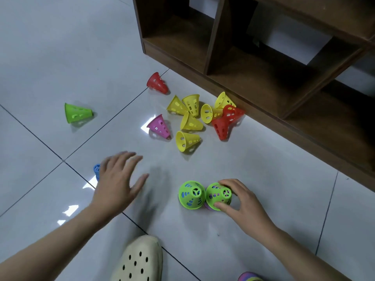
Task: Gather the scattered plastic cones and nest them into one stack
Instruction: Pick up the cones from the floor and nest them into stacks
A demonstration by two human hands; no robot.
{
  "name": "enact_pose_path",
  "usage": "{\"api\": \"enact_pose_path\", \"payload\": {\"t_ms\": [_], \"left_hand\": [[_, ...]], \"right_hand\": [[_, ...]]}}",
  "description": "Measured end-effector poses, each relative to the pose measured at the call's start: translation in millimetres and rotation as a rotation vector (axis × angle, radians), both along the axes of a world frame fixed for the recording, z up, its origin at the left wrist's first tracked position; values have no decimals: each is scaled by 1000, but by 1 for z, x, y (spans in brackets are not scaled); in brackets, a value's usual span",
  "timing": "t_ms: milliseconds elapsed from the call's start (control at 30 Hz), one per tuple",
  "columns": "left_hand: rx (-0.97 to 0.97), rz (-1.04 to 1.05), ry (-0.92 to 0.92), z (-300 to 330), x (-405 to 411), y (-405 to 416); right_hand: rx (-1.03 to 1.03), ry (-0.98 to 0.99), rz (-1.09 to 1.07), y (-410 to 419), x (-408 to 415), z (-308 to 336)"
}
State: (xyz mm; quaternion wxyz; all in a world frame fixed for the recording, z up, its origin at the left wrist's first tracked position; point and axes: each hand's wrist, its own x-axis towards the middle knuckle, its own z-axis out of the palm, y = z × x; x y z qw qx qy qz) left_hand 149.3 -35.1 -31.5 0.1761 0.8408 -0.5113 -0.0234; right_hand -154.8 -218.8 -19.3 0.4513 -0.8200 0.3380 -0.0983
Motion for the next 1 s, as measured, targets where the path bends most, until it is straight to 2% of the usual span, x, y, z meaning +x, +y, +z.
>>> {"api": "enact_pose_path", "payload": {"t_ms": [100,267,367,433,500,567,700,833,900,1000], "left_hand": [[27,403,50,-14,43,28],[37,633,454,-33,48,46],[-42,556,577,-43,36,48],[-27,480,547,-45,33,46],[-10,409,504,-40,28,41],[-62,378,531,-28,16,31],[-227,350,654,17,-22,0],[-349,96,639,62,-65,-18],[-337,5,698,68,-83,-15],[-206,-121,743,62,-98,-11]], "right_hand": [[29,19,-33,0,3,0],[21,53,31,-4,2,7],[183,162,123,-20,1,18],[407,54,52,-31,5,30],[523,-100,-112,-43,14,40],[497,-121,-244,-54,25,41],[378,-36,-393,-90,48,17],[297,33,-502,-127,76,-15],[253,96,-540,-143,88,-28],[178,160,-537,-160,103,-38]]}}
